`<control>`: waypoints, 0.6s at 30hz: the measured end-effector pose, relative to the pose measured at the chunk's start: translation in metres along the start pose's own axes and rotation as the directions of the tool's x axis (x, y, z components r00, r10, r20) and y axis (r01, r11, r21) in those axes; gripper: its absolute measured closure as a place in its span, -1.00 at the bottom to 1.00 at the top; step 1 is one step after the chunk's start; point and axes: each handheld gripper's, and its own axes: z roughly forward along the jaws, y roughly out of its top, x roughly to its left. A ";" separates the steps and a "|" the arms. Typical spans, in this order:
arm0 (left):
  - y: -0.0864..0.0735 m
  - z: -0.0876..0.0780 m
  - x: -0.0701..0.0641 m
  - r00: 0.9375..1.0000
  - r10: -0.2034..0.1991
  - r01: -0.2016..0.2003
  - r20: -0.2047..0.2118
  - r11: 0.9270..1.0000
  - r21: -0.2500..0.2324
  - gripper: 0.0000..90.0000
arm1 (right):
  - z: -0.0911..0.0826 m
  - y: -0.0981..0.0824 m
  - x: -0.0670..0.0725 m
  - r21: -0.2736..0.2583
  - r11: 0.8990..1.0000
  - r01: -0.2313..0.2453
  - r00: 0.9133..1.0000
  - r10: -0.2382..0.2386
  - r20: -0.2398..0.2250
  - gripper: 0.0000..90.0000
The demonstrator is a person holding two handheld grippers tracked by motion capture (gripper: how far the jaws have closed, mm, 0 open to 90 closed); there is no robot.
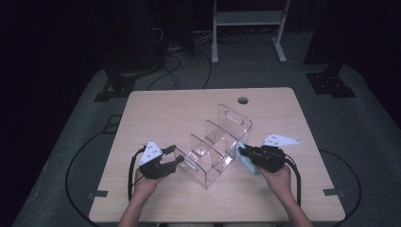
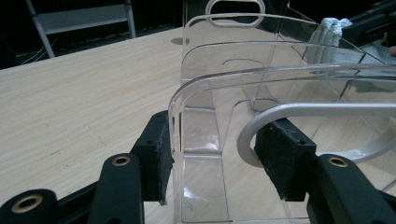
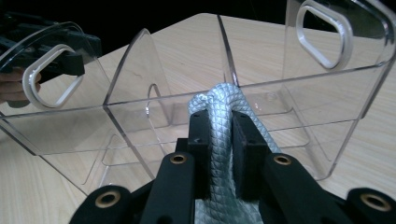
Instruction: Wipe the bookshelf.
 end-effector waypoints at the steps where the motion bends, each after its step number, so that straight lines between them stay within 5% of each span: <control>1: 0.000 0.000 0.000 1.000 0.000 0.000 0.001 1.000 -0.001 0.04 | 0.001 0.000 0.001 0.003 1.000 0.001 1.000 -0.001 -0.005 0.76; 7: 0.000 0.000 0.000 1.000 0.000 0.000 -0.001 1.000 -0.001 0.04 | 0.007 -0.006 0.033 0.034 0.999 0.040 0.992 -0.035 -0.120 0.76; 13: -0.001 -0.002 0.002 1.000 -0.003 0.003 -0.007 1.000 -0.001 0.04 | 0.019 -0.010 0.073 0.058 0.993 0.104 0.966 -0.087 -0.242 0.76; 15: -0.001 -0.002 0.002 1.000 -0.008 0.008 -0.007 1.000 -0.004 0.04 | 0.020 -0.007 0.073 0.062 0.990 0.126 0.965 -0.108 -0.237 0.76; 18: 0.000 -0.001 0.002 1.000 -0.007 0.007 -0.008 1.000 -0.003 0.04 | 0.017 -0.006 0.064 0.048 0.994 0.099 0.975 -0.088 -0.202 0.76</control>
